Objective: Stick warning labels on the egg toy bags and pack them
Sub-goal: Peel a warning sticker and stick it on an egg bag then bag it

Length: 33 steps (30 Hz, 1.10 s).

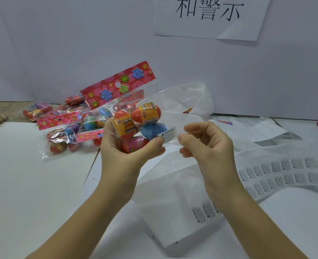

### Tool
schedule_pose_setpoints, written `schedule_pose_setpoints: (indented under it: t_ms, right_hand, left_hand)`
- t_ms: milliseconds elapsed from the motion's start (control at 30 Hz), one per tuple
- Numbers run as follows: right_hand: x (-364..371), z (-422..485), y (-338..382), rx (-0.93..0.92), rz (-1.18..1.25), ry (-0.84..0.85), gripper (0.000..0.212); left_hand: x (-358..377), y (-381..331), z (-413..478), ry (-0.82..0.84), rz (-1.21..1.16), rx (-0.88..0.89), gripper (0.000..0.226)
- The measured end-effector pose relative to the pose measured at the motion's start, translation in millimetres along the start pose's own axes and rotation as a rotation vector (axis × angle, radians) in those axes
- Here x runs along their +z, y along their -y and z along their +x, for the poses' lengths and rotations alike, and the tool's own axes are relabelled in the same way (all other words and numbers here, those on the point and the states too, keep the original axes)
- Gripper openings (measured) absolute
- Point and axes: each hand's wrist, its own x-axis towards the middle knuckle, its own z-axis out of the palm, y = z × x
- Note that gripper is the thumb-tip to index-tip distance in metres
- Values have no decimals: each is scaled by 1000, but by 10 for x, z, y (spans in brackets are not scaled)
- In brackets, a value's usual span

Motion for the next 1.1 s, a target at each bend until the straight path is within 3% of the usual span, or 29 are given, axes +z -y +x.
schedule_pose_setpoints:
  t_ms: [200, 467, 633, 833, 1000, 1100]
  right_hand:
    - [-6, 28, 33, -6, -5, 149, 44]
    - [29, 5, -10, -76, -81, 151, 18]
    - [33, 0, 2, -142, -162, 138, 15]
    - [22, -7, 26, -42, -144, 157, 23]
    - [2, 37, 25, 121, 81, 161, 55]
    - [0, 46, 46, 215, 186, 225, 59]
  left_hand:
    - [-4, 25, -10, 52, 37, 17, 64]
    - [22, -16, -30, 82, 61, 54, 68]
    - [32, -15, -41, 69, 86, 70, 65]
    - [48, -41, -62, 65, 95, 82, 70]
    - [53, -33, -59, 64, 81, 72, 60]
    - [30, -26, -50, 53, 53, 43, 60]
